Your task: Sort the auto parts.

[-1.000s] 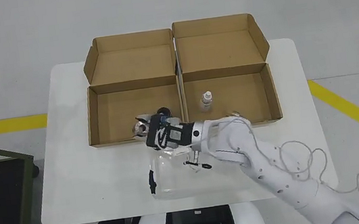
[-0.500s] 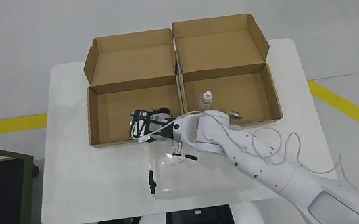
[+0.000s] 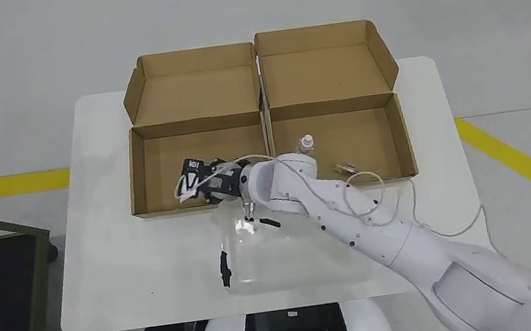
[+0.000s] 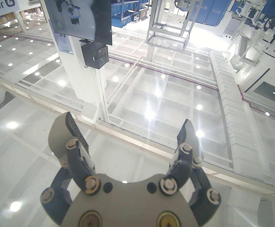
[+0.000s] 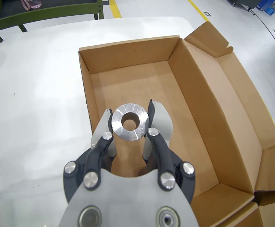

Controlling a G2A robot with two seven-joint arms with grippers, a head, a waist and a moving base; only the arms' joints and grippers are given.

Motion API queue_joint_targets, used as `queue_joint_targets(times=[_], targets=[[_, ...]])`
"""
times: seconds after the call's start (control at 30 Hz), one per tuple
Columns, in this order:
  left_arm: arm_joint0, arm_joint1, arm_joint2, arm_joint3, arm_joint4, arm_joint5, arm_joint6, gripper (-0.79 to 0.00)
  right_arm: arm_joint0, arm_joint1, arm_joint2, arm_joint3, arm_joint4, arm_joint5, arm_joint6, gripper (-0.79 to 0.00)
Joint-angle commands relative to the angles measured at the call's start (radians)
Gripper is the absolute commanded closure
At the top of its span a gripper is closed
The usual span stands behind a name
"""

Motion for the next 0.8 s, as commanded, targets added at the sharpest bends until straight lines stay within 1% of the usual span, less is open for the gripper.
queue_joint_targets(times=[0.0, 0.2, 0.23, 0.27, 0.37, 0.47, 0.5, 0.53, 0.77], targets=[[0.000, 0.000, 0.000, 0.000, 0.000, 0.000, 0.000, -0.785, 0.011, -0.011, -0.006, 0.032, 0.006, -0.005, 0.002, 0.000], [0.000, 0.000, 0.000, 0.000, 0.000, 0.000, 0.000, -0.785, 0.038, -0.043, -0.017, 0.102, 0.018, -0.019, 0.002, 0.000], [0.000, 0.000, 0.000, 0.000, 0.000, 0.000, 0.000, -0.785, 0.041, -0.047, -0.018, 0.111, 0.020, -0.022, 0.003, -0.015], [0.000, 0.000, 0.000, 0.000, 0.000, 0.000, 0.000, -0.785, 0.044, -0.051, -0.019, 0.119, 0.019, -0.024, 0.002, -0.043], [0.000, 0.000, 0.000, 0.000, 0.000, 0.000, 0.000, -0.785, 0.050, -0.062, -0.018, 0.138, 0.018, -0.029, -0.001, -0.160], [0.000, 0.000, 0.000, 0.000, 0.000, 0.000, 0.000, -0.785, 0.057, -0.070, -0.015, 0.153, 0.016, -0.035, -0.003, -0.249], [0.000, 0.000, 0.000, 0.000, 0.000, 0.000, 0.000, -0.785, 0.059, -0.072, -0.013, 0.157, 0.015, -0.036, -0.002, -0.265], [0.000, 0.000, 0.000, 0.000, 0.000, 0.000, 0.000, -0.785, 0.060, -0.074, -0.012, 0.161, 0.014, -0.037, -0.002, -0.274], [0.000, 0.000, 0.000, 0.000, 0.000, 0.000, 0.000, -0.785, 0.060, -0.089, -0.006, 0.189, 0.004, -0.051, -0.003, -0.271]])
